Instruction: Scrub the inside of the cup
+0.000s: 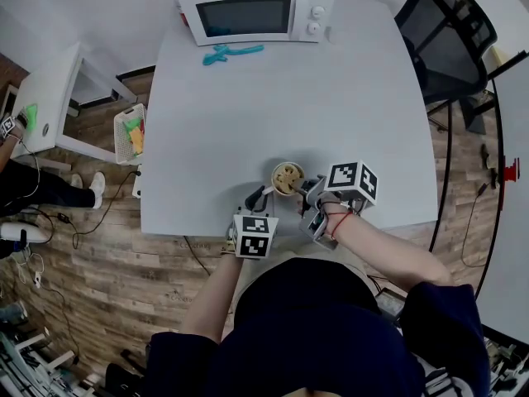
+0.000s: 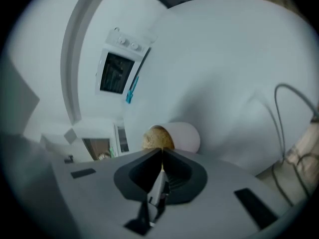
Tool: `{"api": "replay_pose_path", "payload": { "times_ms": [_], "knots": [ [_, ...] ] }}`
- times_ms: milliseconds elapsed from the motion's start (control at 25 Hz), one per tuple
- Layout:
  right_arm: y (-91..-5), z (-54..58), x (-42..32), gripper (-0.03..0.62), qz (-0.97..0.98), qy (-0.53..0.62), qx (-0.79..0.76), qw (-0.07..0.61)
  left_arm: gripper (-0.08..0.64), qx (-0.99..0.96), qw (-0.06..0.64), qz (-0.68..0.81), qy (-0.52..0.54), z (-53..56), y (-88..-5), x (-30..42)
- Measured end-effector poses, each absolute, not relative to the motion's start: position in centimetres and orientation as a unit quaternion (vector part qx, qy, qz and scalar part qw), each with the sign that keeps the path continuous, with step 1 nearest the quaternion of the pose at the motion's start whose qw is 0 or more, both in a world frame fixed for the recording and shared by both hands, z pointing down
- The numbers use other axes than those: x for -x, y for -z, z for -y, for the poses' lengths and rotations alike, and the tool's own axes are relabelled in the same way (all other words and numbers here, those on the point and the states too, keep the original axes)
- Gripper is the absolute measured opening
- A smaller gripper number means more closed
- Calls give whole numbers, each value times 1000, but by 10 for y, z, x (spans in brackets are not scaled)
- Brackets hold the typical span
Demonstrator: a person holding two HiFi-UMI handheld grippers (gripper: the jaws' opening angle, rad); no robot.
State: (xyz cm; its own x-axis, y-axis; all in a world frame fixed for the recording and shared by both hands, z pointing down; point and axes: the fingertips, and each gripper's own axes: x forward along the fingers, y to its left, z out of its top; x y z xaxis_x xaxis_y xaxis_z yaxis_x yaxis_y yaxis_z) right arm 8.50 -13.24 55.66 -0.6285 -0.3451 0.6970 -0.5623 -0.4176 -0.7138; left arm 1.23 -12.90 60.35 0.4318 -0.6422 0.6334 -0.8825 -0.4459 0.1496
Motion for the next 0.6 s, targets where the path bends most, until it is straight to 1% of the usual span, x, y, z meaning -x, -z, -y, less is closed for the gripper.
{"api": "replay_pose_path", "payload": {
  "times_ms": [200, 360, 480, 600],
  "knots": [
    [-557, 137, -83, 31, 621, -643, -360, 268, 48, -815, 229, 464, -261, 129, -605, -13],
    [-556, 138, -80, 31, 671, -545, -301, 403, 49, -814, 229, 464, -265, 129, -604, -14],
    [-557, 139, -77, 31, 698, -466, -252, 482, 48, -813, 229, 466, -265, 129, -604, -14],
    [-559, 139, -74, 31, 717, -400, -196, 536, 49, -813, 226, 468, -263, 131, -603, -14]
  ]
}}
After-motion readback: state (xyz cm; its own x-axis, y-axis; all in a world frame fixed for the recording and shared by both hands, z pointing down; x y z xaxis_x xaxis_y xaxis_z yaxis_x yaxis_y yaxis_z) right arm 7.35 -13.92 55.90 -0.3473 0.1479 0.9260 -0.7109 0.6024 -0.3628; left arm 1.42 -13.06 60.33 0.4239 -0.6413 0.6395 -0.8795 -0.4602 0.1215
